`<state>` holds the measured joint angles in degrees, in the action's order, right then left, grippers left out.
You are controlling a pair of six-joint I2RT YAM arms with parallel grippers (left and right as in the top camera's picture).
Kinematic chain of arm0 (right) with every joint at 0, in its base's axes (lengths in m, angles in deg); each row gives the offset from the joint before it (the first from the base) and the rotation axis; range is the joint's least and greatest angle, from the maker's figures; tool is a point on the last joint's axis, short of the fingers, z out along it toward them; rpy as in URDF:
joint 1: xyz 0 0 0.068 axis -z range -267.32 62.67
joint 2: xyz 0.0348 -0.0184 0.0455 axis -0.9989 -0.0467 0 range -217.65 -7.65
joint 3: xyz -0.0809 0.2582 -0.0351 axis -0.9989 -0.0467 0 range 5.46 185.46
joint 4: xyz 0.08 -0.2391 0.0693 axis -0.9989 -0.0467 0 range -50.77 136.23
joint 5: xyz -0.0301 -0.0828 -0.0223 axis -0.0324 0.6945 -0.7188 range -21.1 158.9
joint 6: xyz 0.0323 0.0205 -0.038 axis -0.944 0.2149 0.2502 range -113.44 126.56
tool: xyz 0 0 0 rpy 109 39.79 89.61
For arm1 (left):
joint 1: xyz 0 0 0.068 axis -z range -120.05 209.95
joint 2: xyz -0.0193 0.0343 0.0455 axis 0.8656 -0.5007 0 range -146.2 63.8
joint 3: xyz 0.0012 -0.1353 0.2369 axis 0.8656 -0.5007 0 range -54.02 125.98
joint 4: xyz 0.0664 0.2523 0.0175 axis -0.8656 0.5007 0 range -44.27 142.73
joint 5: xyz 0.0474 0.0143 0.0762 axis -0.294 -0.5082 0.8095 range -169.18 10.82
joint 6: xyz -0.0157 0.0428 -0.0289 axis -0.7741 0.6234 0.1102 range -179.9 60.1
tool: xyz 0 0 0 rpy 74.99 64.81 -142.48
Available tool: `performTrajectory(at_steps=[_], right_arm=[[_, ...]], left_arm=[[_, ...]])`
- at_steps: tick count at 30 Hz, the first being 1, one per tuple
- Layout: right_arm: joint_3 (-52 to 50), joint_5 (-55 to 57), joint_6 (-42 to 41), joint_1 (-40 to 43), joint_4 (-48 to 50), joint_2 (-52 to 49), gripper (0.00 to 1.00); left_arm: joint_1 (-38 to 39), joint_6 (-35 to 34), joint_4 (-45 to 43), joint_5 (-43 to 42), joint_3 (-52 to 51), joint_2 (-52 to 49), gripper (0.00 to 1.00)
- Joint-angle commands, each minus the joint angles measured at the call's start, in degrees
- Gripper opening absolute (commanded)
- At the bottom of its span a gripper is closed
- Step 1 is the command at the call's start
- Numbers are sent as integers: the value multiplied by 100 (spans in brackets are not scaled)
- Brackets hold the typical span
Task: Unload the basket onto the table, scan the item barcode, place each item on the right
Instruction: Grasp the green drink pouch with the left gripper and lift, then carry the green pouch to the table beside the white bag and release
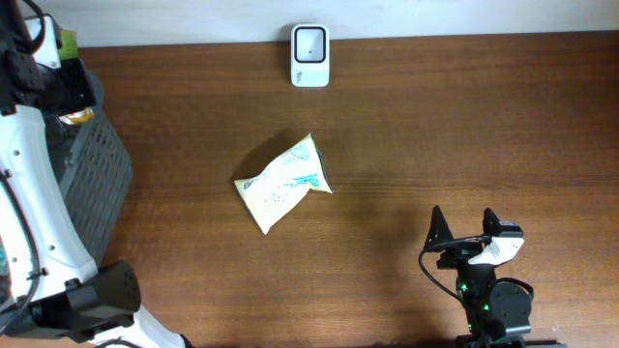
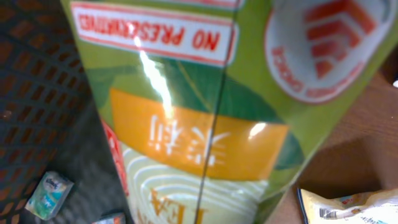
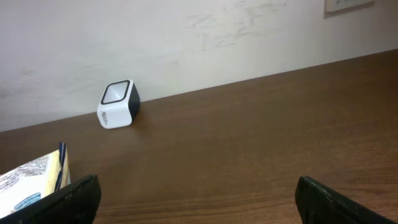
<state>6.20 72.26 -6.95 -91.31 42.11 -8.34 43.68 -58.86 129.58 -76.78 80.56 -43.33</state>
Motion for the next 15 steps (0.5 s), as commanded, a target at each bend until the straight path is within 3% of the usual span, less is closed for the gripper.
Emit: performTrajectory(at_steps=[1, 15], right_arm=[[-42, -11, -48, 26, -22, 37, 99], [-42, -11, -48, 26, -22, 33, 99]], left_arm=[[-39, -15, -79, 153, 144, 205, 0], [-254, -37, -737, 669, 142, 203, 0]])
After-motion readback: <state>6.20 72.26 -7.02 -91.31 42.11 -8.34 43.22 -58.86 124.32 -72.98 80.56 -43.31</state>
